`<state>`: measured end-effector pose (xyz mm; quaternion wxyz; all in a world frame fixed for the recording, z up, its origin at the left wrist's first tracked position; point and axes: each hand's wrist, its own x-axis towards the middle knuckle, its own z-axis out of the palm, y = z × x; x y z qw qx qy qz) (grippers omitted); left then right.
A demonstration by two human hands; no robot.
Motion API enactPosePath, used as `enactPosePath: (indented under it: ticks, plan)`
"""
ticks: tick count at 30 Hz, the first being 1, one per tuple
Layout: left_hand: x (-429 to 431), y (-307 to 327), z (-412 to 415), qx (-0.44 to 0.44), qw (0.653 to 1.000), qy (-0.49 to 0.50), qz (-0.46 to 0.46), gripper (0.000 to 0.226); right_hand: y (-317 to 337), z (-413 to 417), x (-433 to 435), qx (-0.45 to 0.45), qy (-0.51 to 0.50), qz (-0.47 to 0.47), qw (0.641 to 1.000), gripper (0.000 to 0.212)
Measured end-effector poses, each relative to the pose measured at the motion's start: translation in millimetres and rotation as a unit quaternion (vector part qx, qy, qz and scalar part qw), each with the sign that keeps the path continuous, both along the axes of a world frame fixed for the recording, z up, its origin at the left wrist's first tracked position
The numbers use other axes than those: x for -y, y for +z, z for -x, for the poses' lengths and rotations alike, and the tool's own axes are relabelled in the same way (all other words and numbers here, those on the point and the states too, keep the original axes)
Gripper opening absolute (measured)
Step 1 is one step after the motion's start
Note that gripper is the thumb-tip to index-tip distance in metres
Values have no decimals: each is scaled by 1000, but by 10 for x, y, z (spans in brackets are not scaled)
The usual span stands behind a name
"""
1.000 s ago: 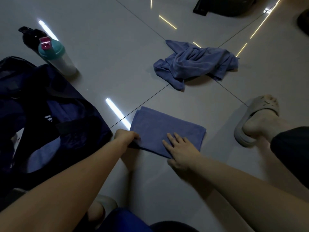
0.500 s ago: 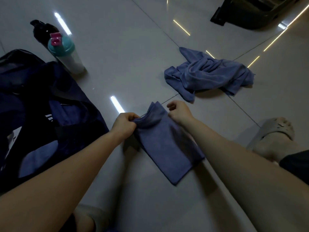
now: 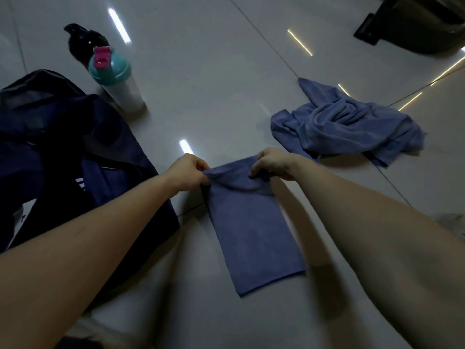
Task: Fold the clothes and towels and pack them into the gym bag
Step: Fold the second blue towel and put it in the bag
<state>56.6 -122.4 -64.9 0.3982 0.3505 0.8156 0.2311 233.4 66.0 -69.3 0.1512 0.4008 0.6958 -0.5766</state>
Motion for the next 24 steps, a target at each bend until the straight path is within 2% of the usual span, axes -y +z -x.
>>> enactPosePath:
  ticks: [3, 6, 11, 13, 16, 19, 22, 24]
  plan:
    - [-130, 0, 103, -27, 999, 25, 0, 13, 81, 14, -135, -16, 7, -14, 1000, 19]
    - [-300, 76, 176, -67, 997, 33, -27, 11, 186, 96, -217, -39, 18, -110, 993, 21]
    - [-377, 236, 194, -165, 980, 46, -101, 22, 372, 154, -292, -68, 108, -333, 934, 15]
    - [-314, 279, 159, -172, 977, 24, -125, 26, 447, 74, -261, -67, 135, -382, 912, 26]
    - [-175, 285, 89, -186, 970, -7, -153, 25, 534, -104, -137, -72, 161, -434, 884, 28]
    - [-14, 265, -36, -221, 954, -67, -190, 14, 532, -314, -18, -65, 169, -485, 855, 25]
    - [144, 218, -185, -238, 941, -133, -200, 12, 515, -556, 170, -78, 165, -487, 854, 24]
    - [258, 156, -265, -240, 939, -143, -201, 14, 506, -720, 326, -83, 156, -471, 864, 22]
